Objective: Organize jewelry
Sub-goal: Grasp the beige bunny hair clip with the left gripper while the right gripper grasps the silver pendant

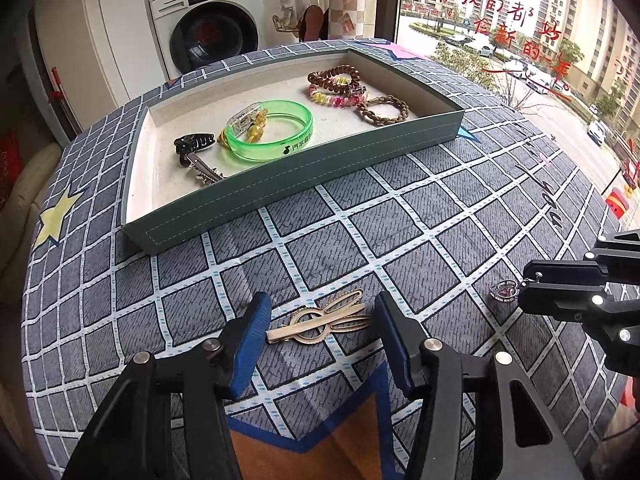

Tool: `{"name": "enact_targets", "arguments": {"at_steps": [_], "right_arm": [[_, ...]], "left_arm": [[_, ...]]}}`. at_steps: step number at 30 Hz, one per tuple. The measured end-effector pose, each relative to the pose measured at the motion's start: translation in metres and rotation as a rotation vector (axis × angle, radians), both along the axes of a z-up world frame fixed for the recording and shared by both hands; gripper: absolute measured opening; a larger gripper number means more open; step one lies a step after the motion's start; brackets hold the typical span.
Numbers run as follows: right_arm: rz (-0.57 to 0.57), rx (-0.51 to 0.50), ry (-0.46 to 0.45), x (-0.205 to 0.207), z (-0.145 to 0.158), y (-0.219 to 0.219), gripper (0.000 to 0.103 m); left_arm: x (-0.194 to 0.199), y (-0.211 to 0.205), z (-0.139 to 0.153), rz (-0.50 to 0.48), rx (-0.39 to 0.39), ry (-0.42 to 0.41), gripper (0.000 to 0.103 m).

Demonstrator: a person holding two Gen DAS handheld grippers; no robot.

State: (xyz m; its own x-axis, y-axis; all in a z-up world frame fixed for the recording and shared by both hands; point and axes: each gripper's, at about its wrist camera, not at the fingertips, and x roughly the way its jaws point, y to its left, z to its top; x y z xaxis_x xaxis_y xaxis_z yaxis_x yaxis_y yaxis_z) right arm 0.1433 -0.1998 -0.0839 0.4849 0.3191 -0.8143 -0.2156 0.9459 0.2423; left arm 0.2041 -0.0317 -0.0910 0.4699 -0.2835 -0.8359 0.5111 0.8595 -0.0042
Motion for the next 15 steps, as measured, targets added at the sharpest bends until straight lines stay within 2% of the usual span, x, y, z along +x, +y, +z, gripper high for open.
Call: {"name": "enact_targets", "arguments": {"at_steps": [8, 15], "right_arm": [[-0.034, 0.043, 0.003, -0.005, 0.003, -0.012, 0.017], [-0.063, 0.071, 0.003, -0.007, 0.008, -0.025, 0.017]], "left_arm": [[-0.009, 0.005, 0.001, 0.110, -0.001, -0.016, 0.066], [-0.014, 0.014, 0.012, 0.182, -0.041, -0.026, 0.066]]}}
